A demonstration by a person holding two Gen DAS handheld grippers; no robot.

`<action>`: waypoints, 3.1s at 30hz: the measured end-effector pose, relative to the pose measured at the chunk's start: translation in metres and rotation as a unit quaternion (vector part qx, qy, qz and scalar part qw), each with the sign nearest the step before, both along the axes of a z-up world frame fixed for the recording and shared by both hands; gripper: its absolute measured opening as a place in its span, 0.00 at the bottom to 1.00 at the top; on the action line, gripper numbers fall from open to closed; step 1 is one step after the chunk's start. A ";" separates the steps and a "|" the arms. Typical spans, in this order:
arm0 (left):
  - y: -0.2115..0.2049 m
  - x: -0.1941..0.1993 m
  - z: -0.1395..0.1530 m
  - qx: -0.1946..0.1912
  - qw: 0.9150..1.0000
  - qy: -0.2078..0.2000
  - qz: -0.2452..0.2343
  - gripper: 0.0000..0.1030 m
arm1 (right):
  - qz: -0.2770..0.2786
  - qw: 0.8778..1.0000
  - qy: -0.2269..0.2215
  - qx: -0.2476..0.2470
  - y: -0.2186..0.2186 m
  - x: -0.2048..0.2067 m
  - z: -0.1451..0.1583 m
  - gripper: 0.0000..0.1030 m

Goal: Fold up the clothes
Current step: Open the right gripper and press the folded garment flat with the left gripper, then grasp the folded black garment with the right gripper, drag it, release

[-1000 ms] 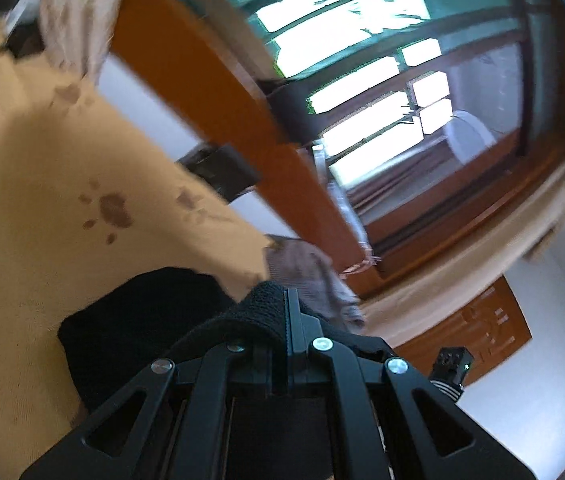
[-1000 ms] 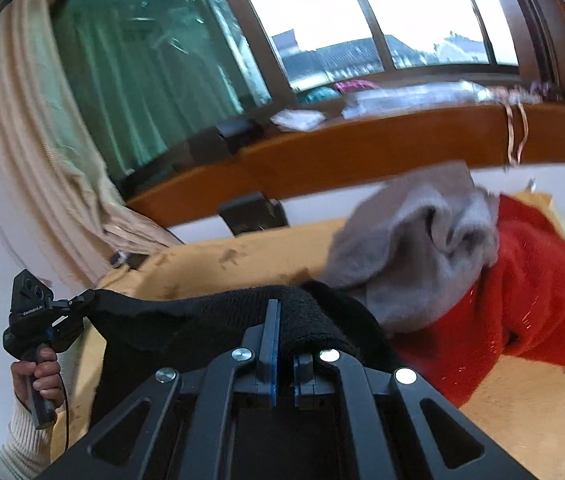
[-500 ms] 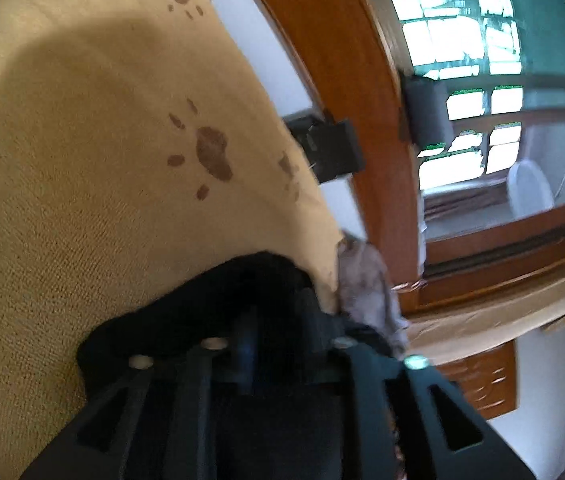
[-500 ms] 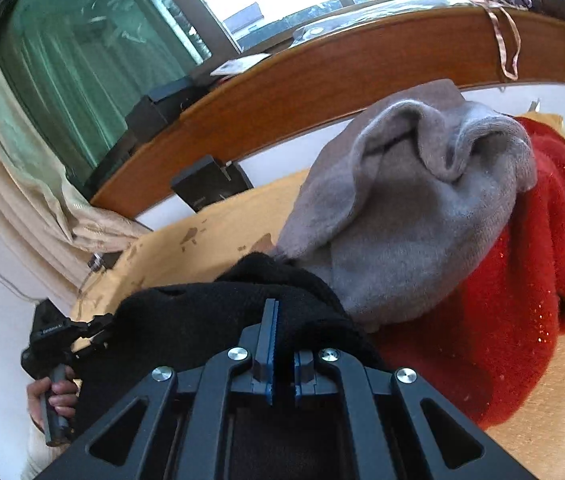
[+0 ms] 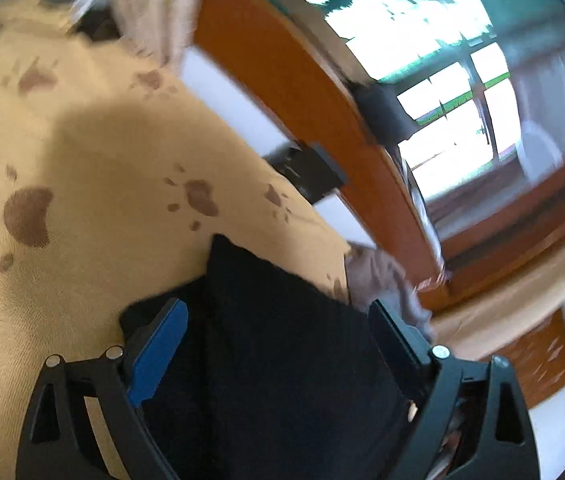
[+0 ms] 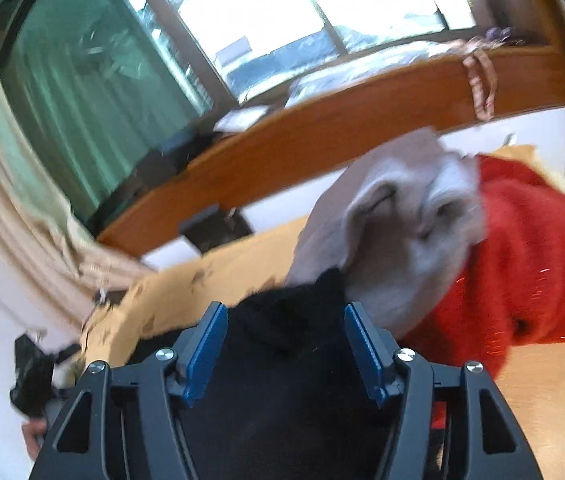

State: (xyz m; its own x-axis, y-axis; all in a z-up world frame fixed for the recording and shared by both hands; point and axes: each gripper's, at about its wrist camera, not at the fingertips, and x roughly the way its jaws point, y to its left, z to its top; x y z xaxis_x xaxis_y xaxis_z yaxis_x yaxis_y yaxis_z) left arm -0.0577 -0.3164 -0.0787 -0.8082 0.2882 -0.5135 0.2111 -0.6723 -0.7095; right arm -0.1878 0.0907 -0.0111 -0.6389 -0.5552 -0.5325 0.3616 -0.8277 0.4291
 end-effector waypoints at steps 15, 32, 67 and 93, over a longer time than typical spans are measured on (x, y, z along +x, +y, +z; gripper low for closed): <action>0.091 -0.014 -0.033 -0.245 0.961 -0.052 -0.119 0.97 | 0.126 0.950 0.058 0.281 -0.091 0.050 -0.062 0.65; 0.119 0.032 -0.002 -0.337 0.934 -0.051 -0.108 0.99 | 0.040 0.979 0.098 0.173 0.019 0.119 -0.010 0.81; 0.149 0.059 -0.031 -0.209 0.967 -0.014 -0.141 0.99 | 0.065 0.990 -0.110 -0.063 0.049 0.054 -0.087 0.85; 0.105 0.083 0.001 -0.131 0.988 0.024 -0.073 0.99 | 0.044 0.990 -0.087 -0.102 0.017 0.072 -0.029 0.23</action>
State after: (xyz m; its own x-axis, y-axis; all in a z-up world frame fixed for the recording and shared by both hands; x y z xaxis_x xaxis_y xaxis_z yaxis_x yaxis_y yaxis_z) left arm 0.0249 -0.2117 -0.0778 -0.7933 0.2663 -0.5475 0.0679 -0.8550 -0.5142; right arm -0.1154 0.1078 -0.0404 -0.4921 -0.7114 -0.5018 0.3339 -0.6866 0.6459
